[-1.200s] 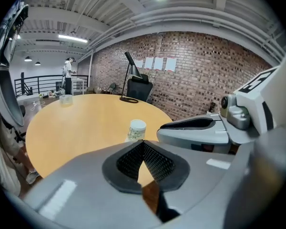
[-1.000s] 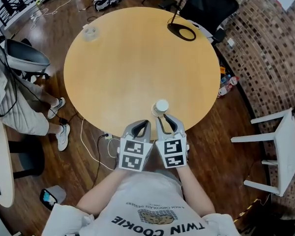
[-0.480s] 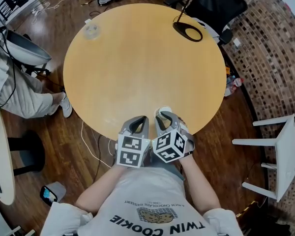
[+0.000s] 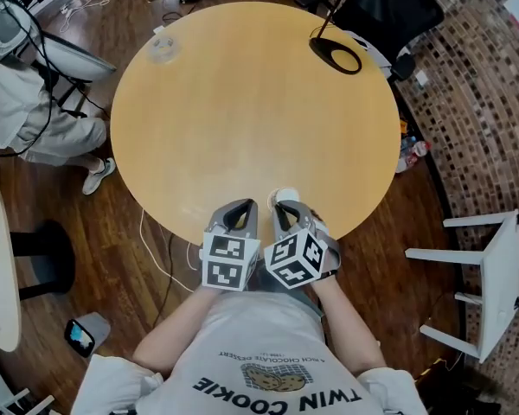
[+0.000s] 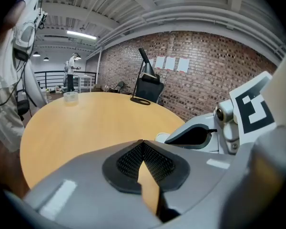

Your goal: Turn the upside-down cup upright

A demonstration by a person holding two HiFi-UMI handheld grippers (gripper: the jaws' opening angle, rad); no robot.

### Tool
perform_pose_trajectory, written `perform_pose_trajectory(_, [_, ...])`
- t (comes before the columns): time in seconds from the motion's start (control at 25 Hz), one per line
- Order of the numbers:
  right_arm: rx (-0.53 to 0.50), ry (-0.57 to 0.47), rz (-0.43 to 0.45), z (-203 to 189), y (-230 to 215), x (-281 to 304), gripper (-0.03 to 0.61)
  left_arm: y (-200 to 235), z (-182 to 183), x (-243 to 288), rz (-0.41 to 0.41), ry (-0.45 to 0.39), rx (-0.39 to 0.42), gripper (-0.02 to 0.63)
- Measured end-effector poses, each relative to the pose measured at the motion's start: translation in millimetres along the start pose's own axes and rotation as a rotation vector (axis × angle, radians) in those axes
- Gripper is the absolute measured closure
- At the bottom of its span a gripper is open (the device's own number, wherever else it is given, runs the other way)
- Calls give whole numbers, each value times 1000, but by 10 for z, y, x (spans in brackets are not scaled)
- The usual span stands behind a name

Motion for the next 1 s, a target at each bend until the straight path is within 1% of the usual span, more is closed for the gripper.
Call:
perform_pose_trajectory(0.2, [65, -16, 21, 5, -12, -43, 569, -43, -16, -7, -3, 11, -2, 612])
perform_pose_trajectory(0.28, [114, -47, 19, 15, -42, -71, 569, -53, -12, -5, -6, 7, 0, 612])
perform_pose_trajectory(0.32, [156, -73, 22, 27, -56, -86, 571, -51, -9, -12, -6, 4, 3, 612])
perform_pose_trajectory(0.4, [278, -136, 42, 54, -70, -115, 571, -29, -12, -42, -4, -3, 9, 612])
perform_pose_trajectory(0.48, [431, -196, 75, 37, -84, -142, 571, -16, -40, -76, -4, -2, 16, 612])
perform_pose_trajectory(0.64, [731, -300, 164, -115, -215, -157, 571, -66, -58, -21, 0, 6, 34, 612])
perform_pose_trajectory(0.8, [963, -402, 224, -251, -373, -184, 571, -131, -55, 47, -3, 14, 45, 612])
perform_pose_trajectory(0.88, [1113, -461, 281, -308, -427, -201, 571, -152, -55, 55, -6, 18, 46, 612])
perform_pose_trajectory(0.96, [1274, -530, 376, -326, -450, -207, 571, -163, -35, 59, -9, 20, 52, 612])
perform_pose_trajectory(1.0, [1357, -547, 418, -348, -444, -202, 571, -167, -22, 60, -10, 23, 54, 612])
Point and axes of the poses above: the fingertips, and each gripper's own axes: x forward along the fingers, y to its left, z out of its top, the point moved 1 cm from there along -x, backward along the fingers, and after that the axes turned 6 degrees about -x, right-handed, at the moved point
